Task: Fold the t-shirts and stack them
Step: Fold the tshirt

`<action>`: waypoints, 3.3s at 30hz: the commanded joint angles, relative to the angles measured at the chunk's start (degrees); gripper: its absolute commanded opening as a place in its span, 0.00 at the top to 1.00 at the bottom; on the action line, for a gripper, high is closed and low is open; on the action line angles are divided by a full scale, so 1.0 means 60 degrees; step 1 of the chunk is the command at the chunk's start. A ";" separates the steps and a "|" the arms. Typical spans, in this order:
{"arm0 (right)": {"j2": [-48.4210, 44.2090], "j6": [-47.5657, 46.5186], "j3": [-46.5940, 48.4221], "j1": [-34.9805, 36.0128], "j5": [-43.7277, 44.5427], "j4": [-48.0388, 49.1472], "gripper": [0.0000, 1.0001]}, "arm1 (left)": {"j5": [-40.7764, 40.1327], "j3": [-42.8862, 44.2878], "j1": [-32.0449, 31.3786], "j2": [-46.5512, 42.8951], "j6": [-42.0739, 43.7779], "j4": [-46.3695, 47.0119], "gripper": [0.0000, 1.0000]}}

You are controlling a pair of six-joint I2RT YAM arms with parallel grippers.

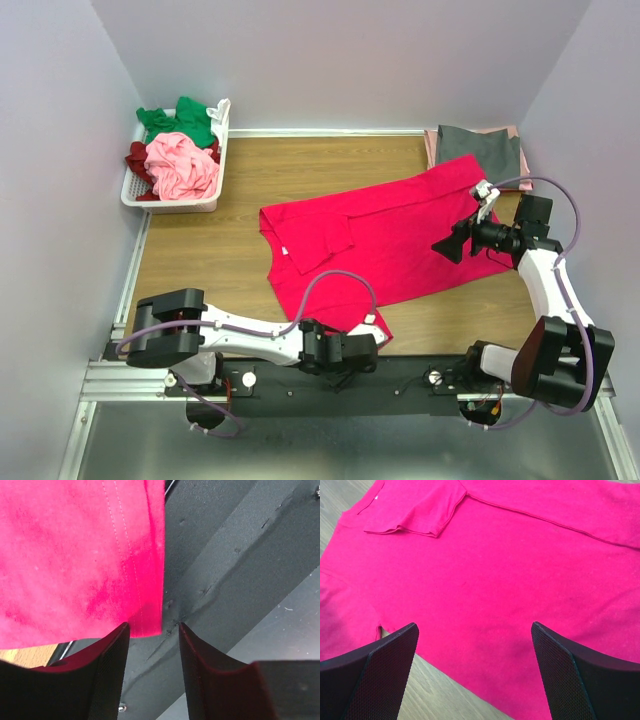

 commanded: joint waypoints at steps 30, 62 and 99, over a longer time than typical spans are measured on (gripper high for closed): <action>0.0067 -0.0577 0.0440 -0.0019 0.1316 -0.0878 0.00 | -0.1869 0.0728 -0.0332 0.0270 -0.0753 -0.1335 1.00; 0.4578 -0.1251 0.3326 -0.3198 0.7044 -0.2316 0.35 | -0.1210 -0.0121 0.1323 -0.2910 0.0185 0.0540 1.00; 0.5459 -0.1471 0.3575 -0.3608 0.6092 -0.2125 0.71 | -0.1269 0.0289 0.1645 -0.2968 0.0053 -0.0177 1.00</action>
